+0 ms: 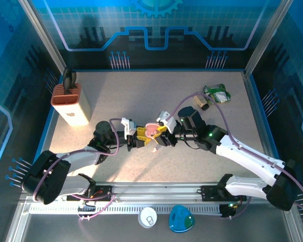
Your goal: Insert wireless bluetooth earbuds into charging case
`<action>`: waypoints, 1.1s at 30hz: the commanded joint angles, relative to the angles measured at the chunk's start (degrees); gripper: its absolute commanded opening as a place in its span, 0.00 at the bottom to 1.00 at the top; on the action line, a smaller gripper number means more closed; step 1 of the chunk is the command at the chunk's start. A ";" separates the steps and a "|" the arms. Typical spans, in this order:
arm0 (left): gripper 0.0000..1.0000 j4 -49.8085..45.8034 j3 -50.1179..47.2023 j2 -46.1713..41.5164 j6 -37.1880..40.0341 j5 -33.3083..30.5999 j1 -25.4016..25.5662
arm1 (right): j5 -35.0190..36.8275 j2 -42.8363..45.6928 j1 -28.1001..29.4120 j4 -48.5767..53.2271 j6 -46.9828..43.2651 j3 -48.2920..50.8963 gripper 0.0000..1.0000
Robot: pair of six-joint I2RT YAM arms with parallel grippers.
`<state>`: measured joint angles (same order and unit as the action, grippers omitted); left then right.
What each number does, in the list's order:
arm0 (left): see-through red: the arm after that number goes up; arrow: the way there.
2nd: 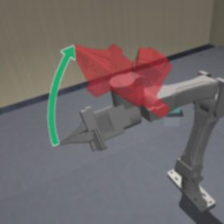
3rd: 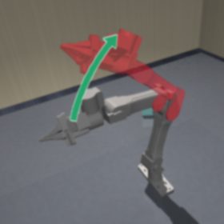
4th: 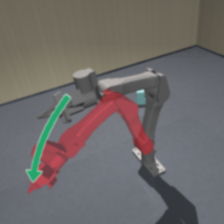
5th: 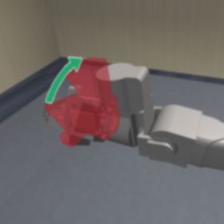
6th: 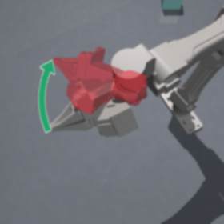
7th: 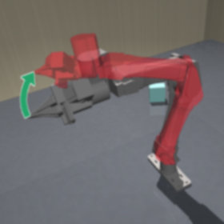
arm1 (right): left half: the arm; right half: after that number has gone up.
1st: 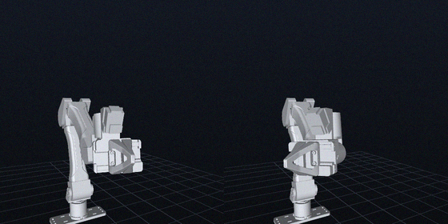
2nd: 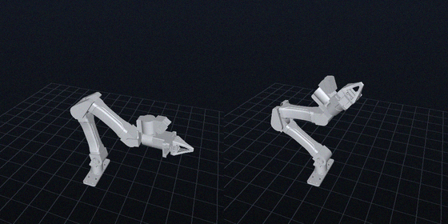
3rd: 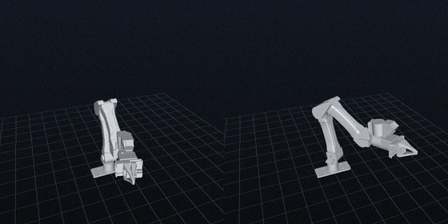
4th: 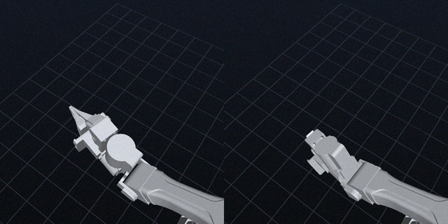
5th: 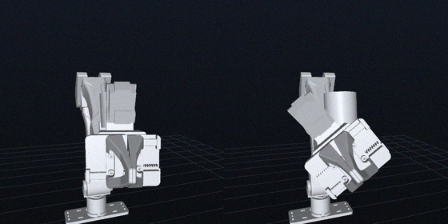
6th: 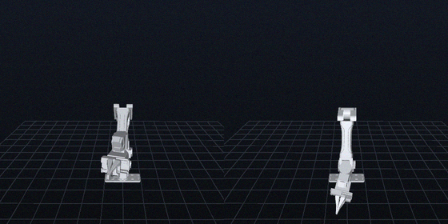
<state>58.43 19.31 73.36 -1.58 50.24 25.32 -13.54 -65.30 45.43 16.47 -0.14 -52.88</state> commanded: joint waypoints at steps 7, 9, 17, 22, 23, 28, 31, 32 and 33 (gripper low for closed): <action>0.27 0.94 0.87 -1.11 1.07 0.03 -0.27 | -5.69 9.71 -4.94 -14.43 6.73 7.44 0.51; 0.28 0.94 0.65 -1.41 1.01 -0.04 -0.27 | -6.54 11.21 -7.28 -17.85 10.83 9.81 0.52; 0.28 1.36 0.29 -2.41 0.99 -0.40 -0.27 | 8.29 13.25 -13.98 -15.21 27.59 16.23 0.53; 0.28 2.33 0.12 -2.92 0.20 -0.40 -0.27 | 7.99 7.34 -14.52 -10.10 38.23 16.89 0.52; 0.28 2.45 0.03 -2.96 0.03 -0.40 -0.28 | 7.42 5.98 -14.21 -9.99 39.77 17.03 0.52; 0.28 5.77 -0.83 -2.90 -1.51 -1.42 -0.32 | 3.31 -1.14 -12.96 -15.24 46.82 19.81 0.52; 0.28 6.92 -1.26 -3.03 -2.39 -2.24 -0.31 | 2.74 -4.99 -10.72 -18.83 48.85 20.63 0.52; 0.27 6.79 -1.25 -3.14 -2.45 -2.49 -0.30 | 2.65 -6.54 -9.77 -19.78 49.56 20.57 0.52; 0.28 6.92 -1.31 -3.24 -2.54 -2.79 -0.36 | 2.55 -7.92 -8.93 -20.74 50.19 20.46 0.52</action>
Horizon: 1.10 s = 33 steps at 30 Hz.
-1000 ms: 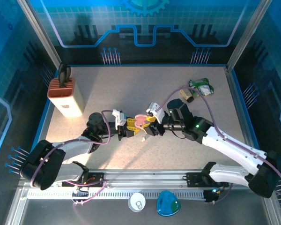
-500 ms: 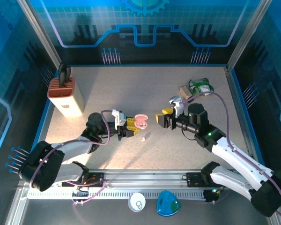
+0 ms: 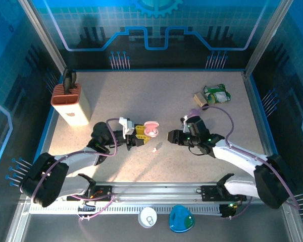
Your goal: Insert wireless bluetooth earbuds into charging case
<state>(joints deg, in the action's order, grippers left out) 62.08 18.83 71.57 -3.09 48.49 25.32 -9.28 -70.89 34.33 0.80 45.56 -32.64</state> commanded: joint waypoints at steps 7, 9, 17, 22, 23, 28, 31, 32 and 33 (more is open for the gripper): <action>0.26 6.71 -0.82 -1.85 -4.77 -3.30 -0.28 | -1.69 -13.54 7.47 -11.96 9.51 -1.30 0.52; 0.26 7.45 -0.87 -2.02 -5.62 -4.22 -0.30 | -1.77 -16.27 8.53 -13.33 10.43 -2.04 0.52; 0.26 8.66 -2.31 -3.10 -6.10 -7.95 -0.27 | -2.92 -22.58 11.06 -15.95 11.76 -4.13 0.48; 0.26 8.66 -2.31 -2.86 -5.95 -8.15 -0.27 | -2.85 -23.43 11.46 -15.33 11.79 -5.22 0.45; 0.26 8.59 -2.34 -2.93 -5.83 -8.18 -0.32 | -2.85 -23.58 11.46 -15.06 11.79 -5.41 0.44; 0.26 8.56 -2.38 -2.84 -5.77 -8.15 -0.27 | -3.25 -24.29 11.44 -15.46 12.07 -5.70 0.41; 0.26 8.46 -2.41 -2.86 -5.68 -8.06 -0.28 | -3.26 -24.60 11.46 -15.43 12.10 -5.94 0.38; 0.26 8.37 -2.40 -2.93 -5.70 -8.06 -0.27 | -3.27 -24.68 11.35 -15.31 12.10 -6.05 0.36; 0.26 8.35 -2.33 -2.93 -5.71 -8.06 -0.28 | -3.28 -24.88 11.32 -15.22 12.10 -6.11 0.35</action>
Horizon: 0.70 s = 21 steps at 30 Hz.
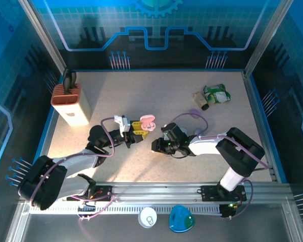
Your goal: Insert wireless bluetooth earbuds into charging case
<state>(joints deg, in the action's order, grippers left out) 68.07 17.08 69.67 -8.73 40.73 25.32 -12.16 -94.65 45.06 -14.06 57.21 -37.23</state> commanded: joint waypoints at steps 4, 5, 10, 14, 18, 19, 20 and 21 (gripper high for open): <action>0.26 2.26 -0.47 -0.94 0.03 -0.21 -0.27 | -0.45 -2.06 0.60 -0.36 0.50 -1.85 0.31; 0.26 2.23 -0.43 -0.94 0.05 -0.17 -0.27 | -0.49 -2.35 0.59 -0.37 0.58 -1.89 0.30; 0.26 2.06 -0.47 -0.94 0.12 -0.15 -0.27 | -0.32 -3.89 0.40 -0.51 0.72 -2.07 0.26; 0.26 1.88 -0.56 -1.10 0.59 -0.47 -0.28 | -0.01 -3.55 0.22 -0.19 0.29 -2.06 0.21; 0.26 1.43 -0.65 -0.89 1.62 -1.56 -0.27 | 1.91 -1.18 0.12 1.84 -1.08 -2.21 0.20; 0.26 1.35 -0.71 -0.94 1.97 -2.05 -0.28 | 2.65 -0.29 0.10 2.61 -1.37 -2.22 0.20; 0.26 1.19 -0.74 -0.83 2.41 -2.59 -0.27 | 3.44 0.65 -0.03 3.72 -1.84 -2.27 0.20; 0.25 0.95 -0.75 -0.92 2.84 -3.07 -0.27 | 4.36 1.59 -0.14 4.79 -2.26 -2.32 0.20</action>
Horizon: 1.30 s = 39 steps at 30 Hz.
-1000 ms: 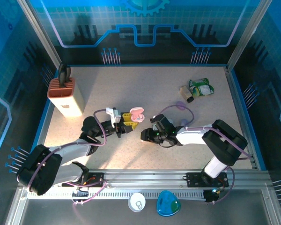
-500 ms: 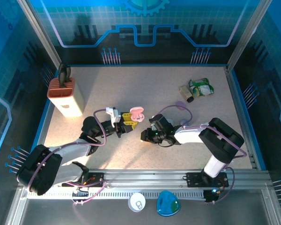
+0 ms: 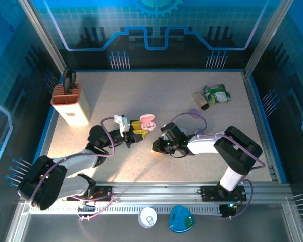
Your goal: Insert wireless bluetooth earbuds into charging case
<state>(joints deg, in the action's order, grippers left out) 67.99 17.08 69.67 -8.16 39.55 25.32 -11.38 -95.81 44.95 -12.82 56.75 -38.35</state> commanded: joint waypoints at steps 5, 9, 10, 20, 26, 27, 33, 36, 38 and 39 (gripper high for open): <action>0.25 -0.97 -1.68 -1.45 5.52 -7.07 -0.27 | 11.39 10.32 -0.72 11.28 -5.34 -1.12 0.19; 0.25 -4.59 -1.88 -1.38 9.03 -12.59 -0.20 | 18.08 17.87 -1.38 19.96 -9.69 -3.07 0.19; 0.25 -5.59 -1.74 -1.33 9.93 -13.36 -0.23 | 19.49 19.53 -1.49 22.38 -10.97 -4.06 0.19; 0.25 -4.96 -3.11 0.65 15.58 -19.54 0.16 | 20.19 25.74 -0.54 31.59 -18.85 -15.70 0.19; 0.25 -4.45 -3.79 1.23 16.90 -21.85 0.12 | 18.84 22.62 2.07 33.05 -23.70 -24.36 0.19; 0.25 -4.14 -3.92 1.38 17.04 -22.11 0.17 | 18.37 21.74 2.50 32.95 -24.32 -25.72 0.19; 0.25 -1.76 -4.14 3.16 16.70 -21.87 0.16 | 16.84 15.42 4.94 31.99 -27.07 -33.35 0.19; 0.25 -1.03 -4.16 3.46 16.40 -21.81 0.19 | 16.48 12.21 5.60 31.63 -27.82 -36.32 0.19; 0.25 -0.99 -4.19 3.40 16.25 -21.80 0.16 | 15.68 10.44 5.91 31.54 -27.95 -37.75 0.19; 0.25 -0.96 -4.25 3.37 16.25 -21.86 0.14 | 15.28 9.54 6.10 31.54 -28.10 -38.38 0.19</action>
<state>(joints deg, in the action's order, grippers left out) 63.53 13.67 72.71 7.55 18.61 25.34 5.32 -84.33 50.11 18.44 30.41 -73.95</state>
